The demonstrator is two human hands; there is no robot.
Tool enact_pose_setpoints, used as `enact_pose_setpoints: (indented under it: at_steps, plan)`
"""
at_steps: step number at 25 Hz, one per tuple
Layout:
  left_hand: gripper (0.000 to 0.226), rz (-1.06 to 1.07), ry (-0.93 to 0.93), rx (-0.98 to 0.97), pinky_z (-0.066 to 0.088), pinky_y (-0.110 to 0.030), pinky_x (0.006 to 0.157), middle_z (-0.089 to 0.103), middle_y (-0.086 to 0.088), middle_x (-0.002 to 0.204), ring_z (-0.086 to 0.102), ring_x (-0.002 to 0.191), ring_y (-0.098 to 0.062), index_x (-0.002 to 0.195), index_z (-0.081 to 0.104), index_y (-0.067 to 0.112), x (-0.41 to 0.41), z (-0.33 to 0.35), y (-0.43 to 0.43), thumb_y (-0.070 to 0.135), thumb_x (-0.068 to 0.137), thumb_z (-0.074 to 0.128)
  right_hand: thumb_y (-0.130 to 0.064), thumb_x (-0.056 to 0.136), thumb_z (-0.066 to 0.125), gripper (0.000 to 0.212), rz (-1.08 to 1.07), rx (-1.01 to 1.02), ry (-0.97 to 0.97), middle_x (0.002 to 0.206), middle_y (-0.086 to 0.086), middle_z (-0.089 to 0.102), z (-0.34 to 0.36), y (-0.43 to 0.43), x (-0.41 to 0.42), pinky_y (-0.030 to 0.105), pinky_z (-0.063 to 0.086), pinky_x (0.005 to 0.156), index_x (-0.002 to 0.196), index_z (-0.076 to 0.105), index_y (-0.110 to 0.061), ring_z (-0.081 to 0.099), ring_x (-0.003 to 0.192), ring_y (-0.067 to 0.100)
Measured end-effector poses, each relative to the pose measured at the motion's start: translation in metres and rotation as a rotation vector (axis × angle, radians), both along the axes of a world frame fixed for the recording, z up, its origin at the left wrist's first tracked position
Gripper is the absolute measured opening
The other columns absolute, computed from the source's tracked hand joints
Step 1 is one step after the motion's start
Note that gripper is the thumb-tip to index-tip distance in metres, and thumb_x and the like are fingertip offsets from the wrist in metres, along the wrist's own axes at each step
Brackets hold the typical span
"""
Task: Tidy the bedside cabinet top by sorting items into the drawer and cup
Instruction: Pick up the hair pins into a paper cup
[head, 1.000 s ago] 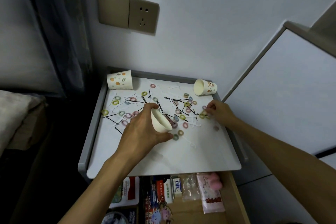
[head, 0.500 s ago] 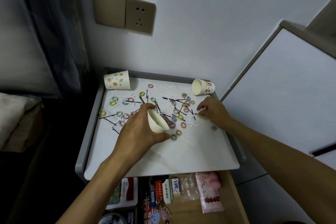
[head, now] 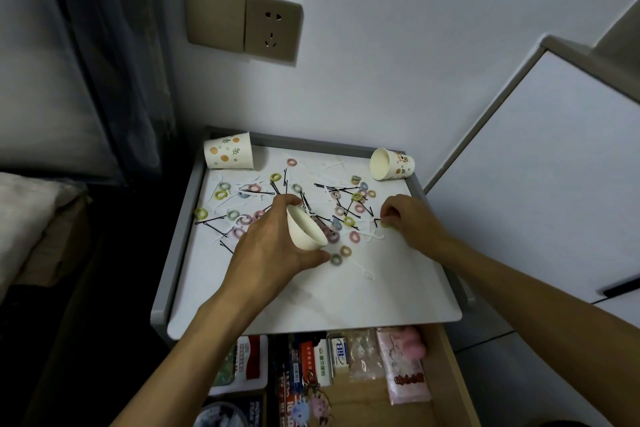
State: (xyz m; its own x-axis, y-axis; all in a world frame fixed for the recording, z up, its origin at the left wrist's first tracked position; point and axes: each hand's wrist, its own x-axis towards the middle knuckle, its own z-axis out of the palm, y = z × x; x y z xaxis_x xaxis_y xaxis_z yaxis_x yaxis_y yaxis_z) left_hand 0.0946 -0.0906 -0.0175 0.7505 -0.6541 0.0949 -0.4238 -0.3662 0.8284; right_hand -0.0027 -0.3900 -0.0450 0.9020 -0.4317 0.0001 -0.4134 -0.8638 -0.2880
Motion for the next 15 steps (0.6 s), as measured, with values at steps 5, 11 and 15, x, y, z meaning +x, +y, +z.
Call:
enact_pose_setpoints:
  at_steps: [5, 11, 15]
  plan:
    - [0.082, -0.001, -0.002, -0.004, 0.029, -0.007, 0.061, 0.052, 0.018, 0.094, 0.047, 0.087, -0.01, 0.124, 0.041, 0.037, -0.003, 0.0, 0.0, 0.053, 0.056, 0.084, -0.007, 0.088, 0.066, 0.007, -0.015, 0.108, -0.026, 0.082, -0.003, 0.066, 0.006, -0.003, -0.001, 0.013, 0.045, 0.06, 0.087, 0.07, -0.013, 0.06, 0.07, 0.008]
    - [0.08, 0.004, -0.006, -0.008, 0.03, -0.007, 0.063, 0.051, 0.022, 0.092, 0.047, 0.088, -0.01, 0.123, 0.041, 0.038, -0.003, 0.001, 0.002, 0.052, 0.057, 0.085, -0.007, 0.085, 0.067, 0.006, -0.012, -0.035, 0.151, 0.09, 0.002, 0.065, -0.004, -0.006, 0.011, 0.024, 0.044, 0.072, 0.088, 0.069, -0.013, 0.059, 0.083, 0.017]
    - [0.081, 0.011, -0.006, -0.004, 0.035, -0.021, 0.063, 0.053, 0.015, 0.098, 0.049, 0.089, -0.013, 0.125, 0.042, 0.035, -0.004, 0.002, 0.002, 0.049, 0.058, 0.086, -0.014, 0.092, 0.058, 0.009, -0.054, -0.084, 0.197, 0.093, 0.002, 0.064, -0.007, -0.003, 0.01, 0.03, 0.046, 0.072, 0.086, 0.058, -0.02, 0.056, 0.082, 0.016]
